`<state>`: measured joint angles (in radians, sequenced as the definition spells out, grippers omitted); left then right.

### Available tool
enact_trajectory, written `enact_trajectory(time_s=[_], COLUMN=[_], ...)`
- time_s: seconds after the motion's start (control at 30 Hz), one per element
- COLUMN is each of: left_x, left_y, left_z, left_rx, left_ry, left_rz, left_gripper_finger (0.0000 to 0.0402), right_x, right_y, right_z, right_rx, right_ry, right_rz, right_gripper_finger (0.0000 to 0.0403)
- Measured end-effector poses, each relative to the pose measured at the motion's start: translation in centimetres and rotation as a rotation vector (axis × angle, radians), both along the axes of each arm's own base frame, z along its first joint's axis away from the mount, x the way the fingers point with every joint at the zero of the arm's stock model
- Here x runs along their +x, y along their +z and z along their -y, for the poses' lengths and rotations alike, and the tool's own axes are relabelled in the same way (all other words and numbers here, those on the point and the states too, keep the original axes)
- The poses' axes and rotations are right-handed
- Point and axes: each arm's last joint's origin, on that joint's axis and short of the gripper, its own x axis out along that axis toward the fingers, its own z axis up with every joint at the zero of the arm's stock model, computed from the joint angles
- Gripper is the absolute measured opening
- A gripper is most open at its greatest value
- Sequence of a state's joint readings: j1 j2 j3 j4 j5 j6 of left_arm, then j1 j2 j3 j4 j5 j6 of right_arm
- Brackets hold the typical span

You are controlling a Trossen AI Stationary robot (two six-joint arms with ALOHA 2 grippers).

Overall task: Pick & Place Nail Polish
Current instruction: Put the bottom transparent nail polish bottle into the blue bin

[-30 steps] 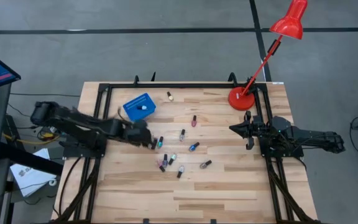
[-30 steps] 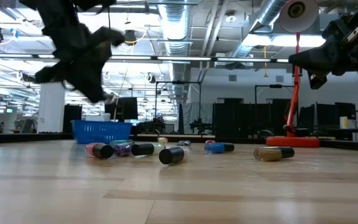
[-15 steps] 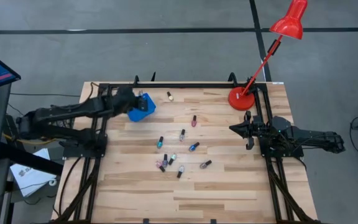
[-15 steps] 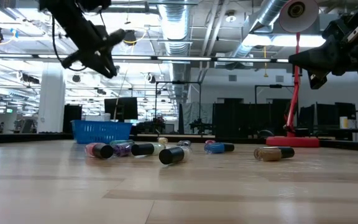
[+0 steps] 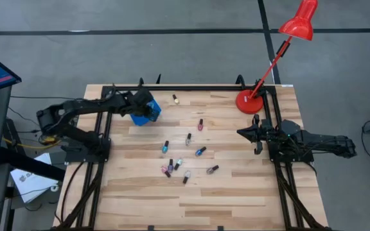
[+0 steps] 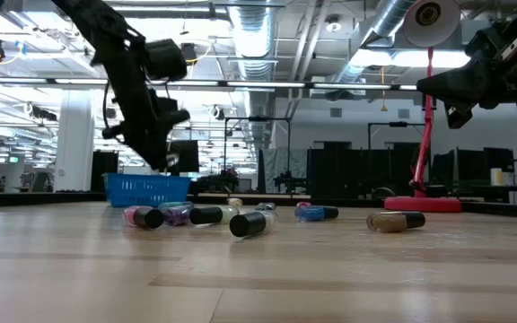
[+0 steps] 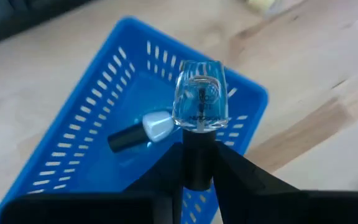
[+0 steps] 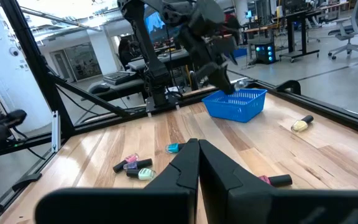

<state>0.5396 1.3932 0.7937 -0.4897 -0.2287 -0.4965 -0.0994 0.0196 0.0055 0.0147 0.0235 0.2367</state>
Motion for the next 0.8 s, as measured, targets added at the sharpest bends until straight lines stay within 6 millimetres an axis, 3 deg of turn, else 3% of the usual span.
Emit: enact_trajectory(time_s=[0.47, 0.8], left_x=[0.8, 0.7], left_y=[-3.2, -3.0], left_z=[-0.5, -0.5], left_rx=[-0.063, -0.042], left_ry=[0.000, 0.008], left_rz=[-0.120, -0.121], left_gripper_finger=[0.0062, 0.0083], right_x=[0.0, 0.0], right_y=[0.0, 0.0], right_z=[0.0, 0.0], right_rx=[0.000, 0.000], right_ry=[0.000, 0.000], right_rz=[0.001, 0.000], right_gripper_finger=[0.0000, 0.0000])
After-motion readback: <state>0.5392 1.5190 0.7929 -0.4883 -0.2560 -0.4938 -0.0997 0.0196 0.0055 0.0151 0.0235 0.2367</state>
